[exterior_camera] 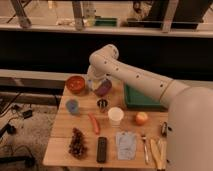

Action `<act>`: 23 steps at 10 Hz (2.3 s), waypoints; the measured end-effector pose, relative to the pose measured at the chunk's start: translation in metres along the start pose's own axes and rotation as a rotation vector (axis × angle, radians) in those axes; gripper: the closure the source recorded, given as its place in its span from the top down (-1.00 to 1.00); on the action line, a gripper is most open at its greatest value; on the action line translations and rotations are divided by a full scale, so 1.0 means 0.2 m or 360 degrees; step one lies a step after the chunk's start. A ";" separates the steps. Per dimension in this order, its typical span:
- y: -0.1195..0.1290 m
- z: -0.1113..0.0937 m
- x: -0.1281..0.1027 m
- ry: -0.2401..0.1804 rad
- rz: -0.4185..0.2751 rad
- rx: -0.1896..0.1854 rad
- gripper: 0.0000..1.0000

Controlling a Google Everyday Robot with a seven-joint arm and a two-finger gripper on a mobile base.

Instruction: Wipe red bowl with sponge

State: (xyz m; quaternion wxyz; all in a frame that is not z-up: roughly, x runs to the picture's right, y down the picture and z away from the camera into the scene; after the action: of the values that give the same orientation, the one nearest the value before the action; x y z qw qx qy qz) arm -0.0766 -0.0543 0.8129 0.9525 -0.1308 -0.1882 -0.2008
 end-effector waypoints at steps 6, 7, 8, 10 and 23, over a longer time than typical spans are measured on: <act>-0.33 0.21 -0.05 -0.0041 -0.0226 -0.0029 -0.82; -0.36 0.23 -0.03 -0.0038 -0.0245 -0.0030 -0.82; -0.41 0.25 -0.04 -0.0046 -0.0268 -0.0019 -0.82; -0.47 0.29 -0.05 -0.0072 -0.0296 -0.0001 -0.82; -0.53 0.71 -0.28 -0.0158 -0.0471 0.0032 -0.82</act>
State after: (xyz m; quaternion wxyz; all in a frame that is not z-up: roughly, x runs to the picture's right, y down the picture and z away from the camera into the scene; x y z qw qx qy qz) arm -0.2127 -0.0832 0.9345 0.9033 -0.1018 -0.2543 -0.3303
